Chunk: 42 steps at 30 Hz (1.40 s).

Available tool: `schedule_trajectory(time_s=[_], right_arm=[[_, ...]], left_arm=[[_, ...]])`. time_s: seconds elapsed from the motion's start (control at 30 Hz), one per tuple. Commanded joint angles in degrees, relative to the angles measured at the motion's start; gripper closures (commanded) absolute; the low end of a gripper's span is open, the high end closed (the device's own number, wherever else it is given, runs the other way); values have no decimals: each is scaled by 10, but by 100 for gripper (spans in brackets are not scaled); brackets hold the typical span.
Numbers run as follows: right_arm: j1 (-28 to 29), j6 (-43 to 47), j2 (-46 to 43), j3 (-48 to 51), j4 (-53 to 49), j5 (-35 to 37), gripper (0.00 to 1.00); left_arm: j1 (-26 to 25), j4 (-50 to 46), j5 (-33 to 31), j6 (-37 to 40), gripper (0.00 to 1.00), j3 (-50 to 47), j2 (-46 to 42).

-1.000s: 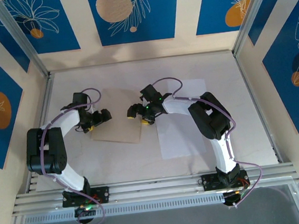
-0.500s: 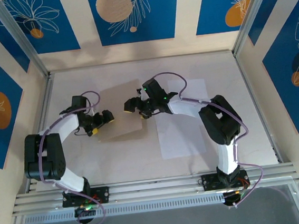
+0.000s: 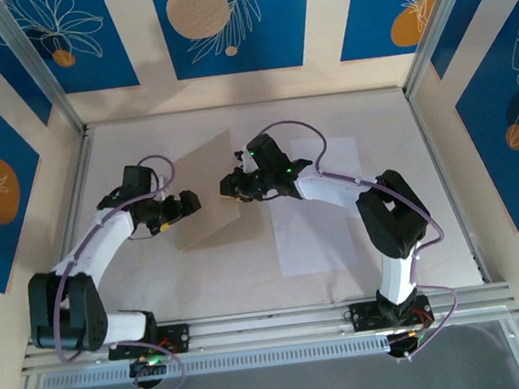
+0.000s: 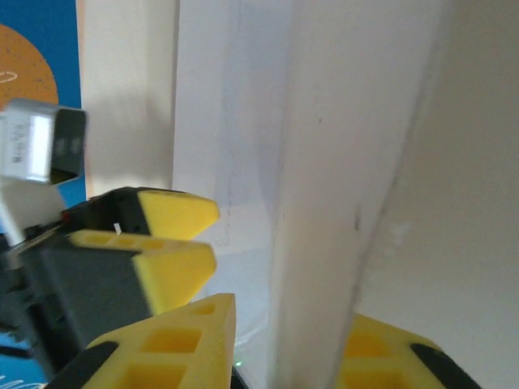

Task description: Put the files into the folder

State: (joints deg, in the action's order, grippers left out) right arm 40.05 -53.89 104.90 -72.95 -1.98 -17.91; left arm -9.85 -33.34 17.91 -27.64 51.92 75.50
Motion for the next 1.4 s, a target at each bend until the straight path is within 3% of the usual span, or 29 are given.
schedule_trajectory(time_s=[0.0, 0.1, 0.4, 0.57, 0.73, 1.07, 1.3, 1.37], right_arm=[[10, 17, -27, -11, -24, 12, 88], [14, 12, -39, -18, -51, 47, 99], [26, -28, -54, -59, -116, 88, 100], [30, -50, -59, -76, -143, 96, 100], [34, -59, -64, -85, -162, 104, 100], [37, -67, -85, -91, -200, 116, 100], [37, -74, -87, -91, -204, 110, 100], [37, -73, -87, -93, -208, 111, 99]], left_arm=[[-36, -59, -93, 20, 0, 26, -58], [-79, -61, -163, 20, 0, 22, -107], [-248, 129, -243, 111, 0, -103, -256], [-339, 176, -313, 184, 0, -128, -257], [-393, 235, -359, 231, 0, -153, -241], [-422, 379, -458, 302, 1, -210, -198], [-423, 455, -497, 365, 20, -233, -174], [-423, 462, -497, 370, 36, -231, -172]])
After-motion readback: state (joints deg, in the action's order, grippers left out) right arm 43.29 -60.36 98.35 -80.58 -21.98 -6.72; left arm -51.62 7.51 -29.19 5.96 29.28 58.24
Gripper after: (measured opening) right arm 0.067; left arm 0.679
